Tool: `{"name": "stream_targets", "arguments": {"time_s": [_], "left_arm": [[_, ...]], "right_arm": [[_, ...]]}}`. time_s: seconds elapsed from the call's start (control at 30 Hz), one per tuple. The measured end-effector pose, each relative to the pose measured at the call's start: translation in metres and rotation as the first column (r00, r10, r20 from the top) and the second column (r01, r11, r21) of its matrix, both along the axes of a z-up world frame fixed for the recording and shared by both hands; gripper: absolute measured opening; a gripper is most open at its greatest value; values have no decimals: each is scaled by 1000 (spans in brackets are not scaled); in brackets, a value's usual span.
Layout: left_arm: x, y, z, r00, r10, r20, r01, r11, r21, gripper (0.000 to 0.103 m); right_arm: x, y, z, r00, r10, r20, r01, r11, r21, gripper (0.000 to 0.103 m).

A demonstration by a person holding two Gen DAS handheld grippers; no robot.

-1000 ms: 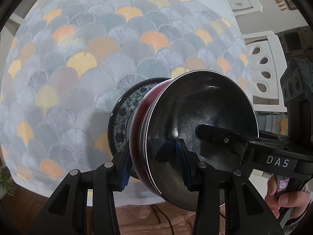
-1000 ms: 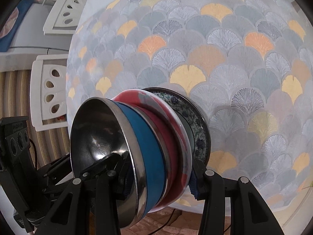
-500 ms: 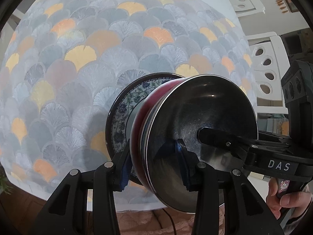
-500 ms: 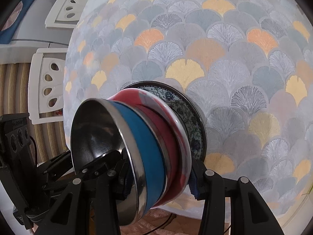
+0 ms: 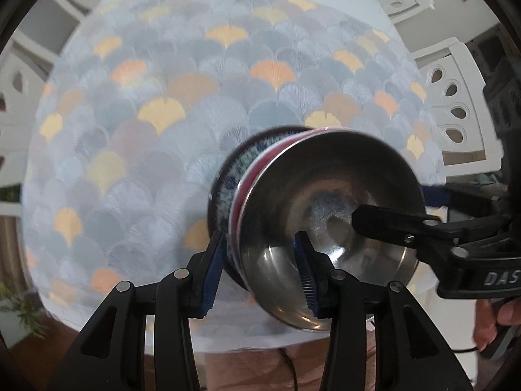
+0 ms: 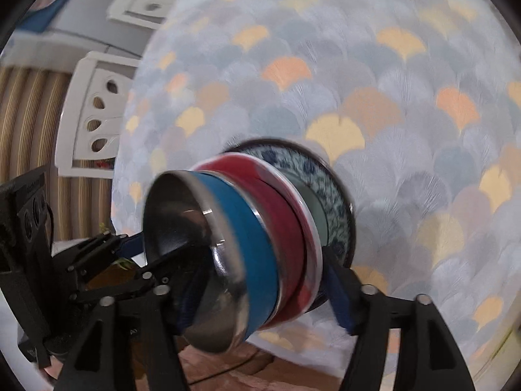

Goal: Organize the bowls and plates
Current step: 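Lower the nested bowls with both tools onto the floral plate stack, then open both tools and release the bowls on the plate stack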

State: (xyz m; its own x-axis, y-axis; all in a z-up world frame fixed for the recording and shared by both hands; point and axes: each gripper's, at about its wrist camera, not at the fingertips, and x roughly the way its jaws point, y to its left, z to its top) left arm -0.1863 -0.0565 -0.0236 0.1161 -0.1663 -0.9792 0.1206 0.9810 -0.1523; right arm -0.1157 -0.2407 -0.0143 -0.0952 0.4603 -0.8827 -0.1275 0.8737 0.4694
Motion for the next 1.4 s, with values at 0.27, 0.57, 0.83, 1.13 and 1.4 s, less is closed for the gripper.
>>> {"name": "stream_targets", "arguments": {"time_s": [0.27,0.57,0.83,1.13,1.4], "left_arm": [[-10,-3,22,985,-45,164,26,993,116,68],[-20,6,12,986,10,164,-25,996,86,73],[-25,15,4,982,71,176,-85,994,71,73],[-26,17,4,981,100,168,-111,992,60,73],[-26,15,7,979,97,181,-110,992,67,73]], "right_arm": [[-14,14,36,973,117,200,-119,993,-2,89],[-31,10,32,959,104,264,-95,994,-47,103],[-38,7,25,951,89,295,-59,992,-107,103],[-43,16,24,935,139,326,-99,986,-136,103],[-40,15,22,935,135,327,-92,986,-141,103]]}}
